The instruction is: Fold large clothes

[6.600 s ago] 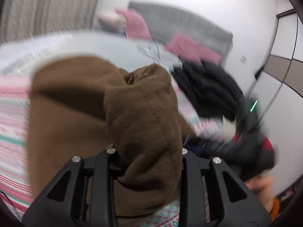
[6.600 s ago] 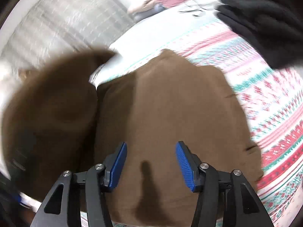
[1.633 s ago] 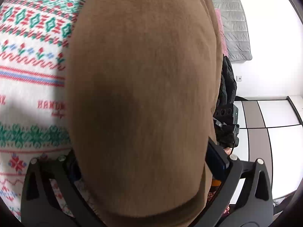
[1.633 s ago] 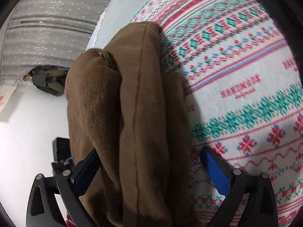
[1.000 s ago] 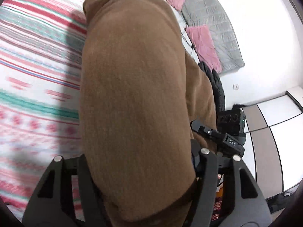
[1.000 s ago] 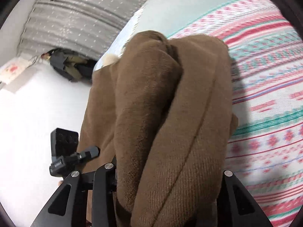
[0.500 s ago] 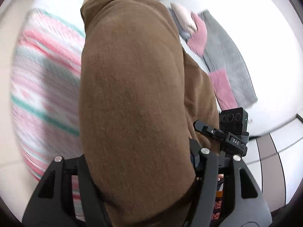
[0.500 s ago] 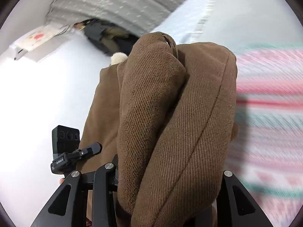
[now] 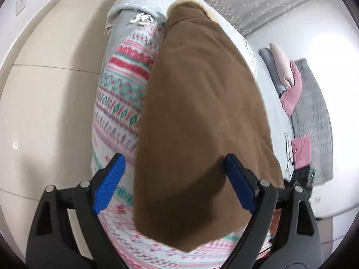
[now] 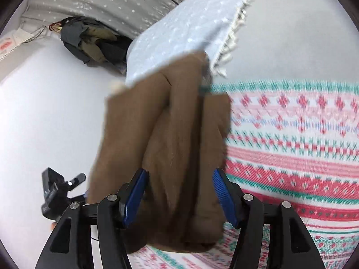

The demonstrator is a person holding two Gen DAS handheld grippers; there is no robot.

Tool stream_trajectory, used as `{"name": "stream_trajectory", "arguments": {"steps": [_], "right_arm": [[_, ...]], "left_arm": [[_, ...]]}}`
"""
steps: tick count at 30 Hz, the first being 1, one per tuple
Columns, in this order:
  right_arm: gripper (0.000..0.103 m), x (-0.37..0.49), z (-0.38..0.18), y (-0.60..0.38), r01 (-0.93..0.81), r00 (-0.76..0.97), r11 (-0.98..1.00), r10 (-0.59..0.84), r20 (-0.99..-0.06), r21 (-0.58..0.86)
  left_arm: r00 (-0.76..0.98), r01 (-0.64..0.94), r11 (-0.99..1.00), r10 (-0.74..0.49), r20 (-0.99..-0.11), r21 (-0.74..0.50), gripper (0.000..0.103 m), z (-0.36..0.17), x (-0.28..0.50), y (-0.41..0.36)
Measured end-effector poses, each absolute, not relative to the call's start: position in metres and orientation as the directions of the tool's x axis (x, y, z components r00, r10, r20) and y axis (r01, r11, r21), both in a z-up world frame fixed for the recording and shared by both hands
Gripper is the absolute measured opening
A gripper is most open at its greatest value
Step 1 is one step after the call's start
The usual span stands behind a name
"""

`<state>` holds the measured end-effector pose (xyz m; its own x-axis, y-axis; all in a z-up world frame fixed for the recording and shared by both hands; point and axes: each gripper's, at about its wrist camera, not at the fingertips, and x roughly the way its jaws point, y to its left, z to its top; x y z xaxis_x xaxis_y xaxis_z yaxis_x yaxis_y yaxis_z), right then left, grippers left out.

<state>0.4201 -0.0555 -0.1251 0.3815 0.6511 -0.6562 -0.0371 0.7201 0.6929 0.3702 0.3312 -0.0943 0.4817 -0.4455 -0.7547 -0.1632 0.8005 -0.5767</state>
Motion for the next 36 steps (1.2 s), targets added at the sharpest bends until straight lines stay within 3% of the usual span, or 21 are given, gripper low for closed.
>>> {"name": "stream_trajectory", "arguments": {"steps": [8, 11, 13, 17, 21, 25, 29, 36], "right_arm": [[0.063, 0.399, -0.083, -0.041, -0.162, 0.440, 0.685, 0.695, -0.569, 0.710], [0.063, 0.390, -0.097, -0.013, -0.199, 0.410, 0.793, 0.601, -0.686, 0.576], [0.064, 0.383, -0.117, -0.001, -0.177, 0.378, 0.875, 0.483, -0.790, 0.450], [0.064, 0.361, -0.114, -0.027, -0.135, 0.412, 0.836, 0.536, -0.737, 0.533], [0.066, 0.318, -0.079, -0.036, -0.199, 0.518, 0.915, 0.402, -0.755, 0.351], [0.078, 0.266, -0.062, -0.046, -0.206, 0.573, 0.952, 0.304, -0.761, 0.226], [0.081, 0.221, -0.047, -0.058, -0.194, 0.593, 0.964, 0.263, -0.761, 0.181], [0.084, 0.183, -0.041, -0.055, -0.177, 0.607, 0.981, 0.169, -0.776, 0.075]], "left_arm": [[0.548, -0.020, 0.852, -0.428, -0.718, -0.523, 0.090, -0.060, 0.359, 0.326], [0.502, -0.062, 0.938, -0.266, -0.823, -0.341, 0.093, -0.087, 0.352, 0.306], [0.520, -0.086, 0.923, -0.279, -0.808, -0.374, 0.093, -0.090, 0.342, 0.309], [0.574, -0.144, 0.930, -0.199, -0.794, -0.338, 0.093, -0.074, 0.311, 0.302], [0.600, -0.175, 0.952, -0.099, -0.794, -0.250, 0.093, -0.051, 0.270, 0.274], [0.607, -0.178, 0.959, -0.068, -0.791, -0.220, 0.099, -0.034, 0.235, 0.248], [0.600, -0.201, 0.971, 0.018, -0.800, -0.129, 0.101, -0.020, 0.202, 0.218], [0.614, -0.251, 0.962, 0.075, -0.786, -0.105, 0.102, -0.021, 0.176, 0.198]]}}
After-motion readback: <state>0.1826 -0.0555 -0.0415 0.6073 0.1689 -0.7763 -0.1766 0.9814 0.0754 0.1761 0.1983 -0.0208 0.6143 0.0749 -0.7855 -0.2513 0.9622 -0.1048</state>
